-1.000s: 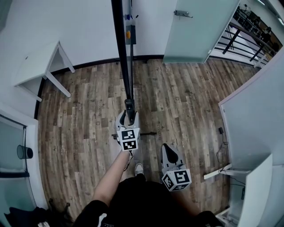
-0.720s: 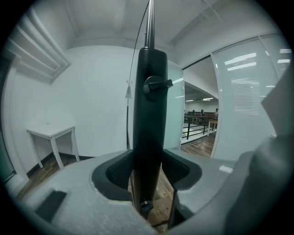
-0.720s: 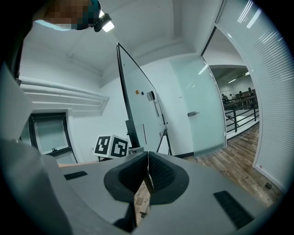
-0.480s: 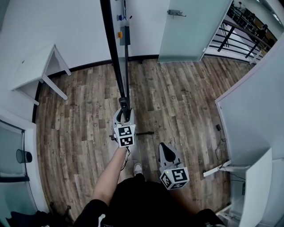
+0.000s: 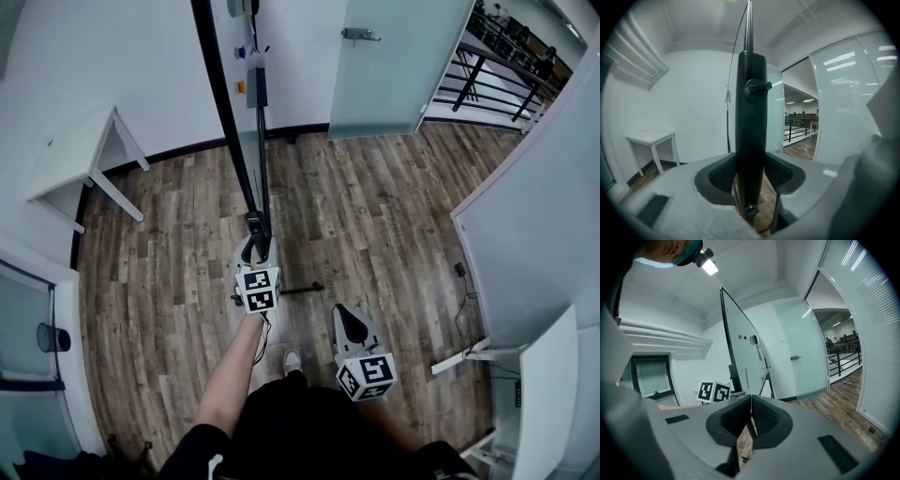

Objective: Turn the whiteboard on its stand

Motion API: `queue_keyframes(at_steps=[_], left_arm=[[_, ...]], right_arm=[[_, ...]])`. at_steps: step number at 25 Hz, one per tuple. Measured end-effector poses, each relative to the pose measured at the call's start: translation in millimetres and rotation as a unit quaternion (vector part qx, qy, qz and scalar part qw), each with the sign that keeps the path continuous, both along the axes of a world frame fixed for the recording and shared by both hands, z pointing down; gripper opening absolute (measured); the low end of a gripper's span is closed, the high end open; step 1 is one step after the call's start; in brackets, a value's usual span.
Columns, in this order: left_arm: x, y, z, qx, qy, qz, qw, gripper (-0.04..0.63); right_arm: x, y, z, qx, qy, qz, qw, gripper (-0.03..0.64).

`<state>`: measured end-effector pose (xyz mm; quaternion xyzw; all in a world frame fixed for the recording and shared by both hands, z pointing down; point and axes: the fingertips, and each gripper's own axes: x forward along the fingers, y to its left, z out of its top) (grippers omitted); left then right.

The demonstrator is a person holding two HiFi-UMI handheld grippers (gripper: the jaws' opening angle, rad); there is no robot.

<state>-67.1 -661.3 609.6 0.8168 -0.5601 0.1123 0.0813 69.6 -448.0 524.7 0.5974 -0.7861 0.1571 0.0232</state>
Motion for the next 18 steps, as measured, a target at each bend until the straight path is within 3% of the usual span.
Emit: queue_keyframes(at_steps=[18], left_arm=[[-0.9,106.3,1.1,-0.005,0.003,-0.014,0.9999,0.196]], right_arm=[[21.6,93.8,2.4,0.005,0.000,-0.004,1.000,0.014]])
